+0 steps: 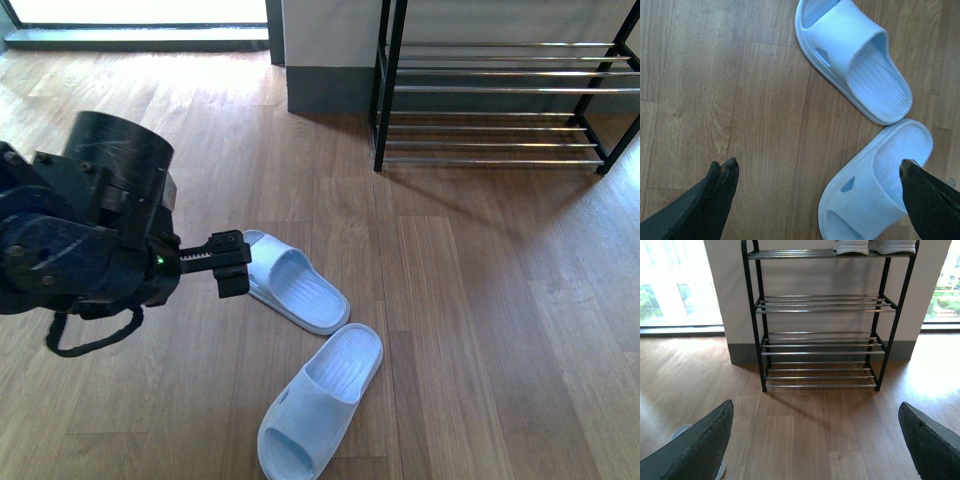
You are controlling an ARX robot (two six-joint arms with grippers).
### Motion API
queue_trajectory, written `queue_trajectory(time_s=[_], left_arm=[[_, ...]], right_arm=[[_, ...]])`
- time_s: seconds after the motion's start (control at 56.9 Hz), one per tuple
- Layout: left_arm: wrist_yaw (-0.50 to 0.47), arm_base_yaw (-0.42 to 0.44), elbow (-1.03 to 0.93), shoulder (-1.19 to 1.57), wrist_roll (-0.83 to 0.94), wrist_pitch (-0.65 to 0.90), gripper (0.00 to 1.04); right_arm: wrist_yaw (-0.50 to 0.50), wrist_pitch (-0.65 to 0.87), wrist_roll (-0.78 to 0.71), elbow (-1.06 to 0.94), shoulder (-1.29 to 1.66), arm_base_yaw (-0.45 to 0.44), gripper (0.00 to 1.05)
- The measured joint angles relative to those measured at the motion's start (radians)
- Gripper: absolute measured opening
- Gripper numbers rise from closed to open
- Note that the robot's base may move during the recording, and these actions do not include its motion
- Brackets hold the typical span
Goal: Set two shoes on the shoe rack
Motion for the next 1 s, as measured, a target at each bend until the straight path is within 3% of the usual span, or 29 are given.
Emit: queue_trajectory(time_s=[0.387, 0.598, 1.002], left_arm=[[-0.008, 0.005, 0.336, 0.334, 0.075, -0.032, 0.95], [0.002, 0.001, 0.603, 0.53, 0.122, -0.113, 0.95], [0.004, -0.012, 0.938, 0.734, 0.162, -0.222, 0.95]], right_arm=[[0.0, 0.0, 0.0, 0.0, 0.0, 0.0, 0.96], [0.0, 0.0, 0.0, 0.0, 0.0, 0.0, 0.96], [0.0, 0.0, 0.0, 0.0, 0.0, 0.0, 0.96]])
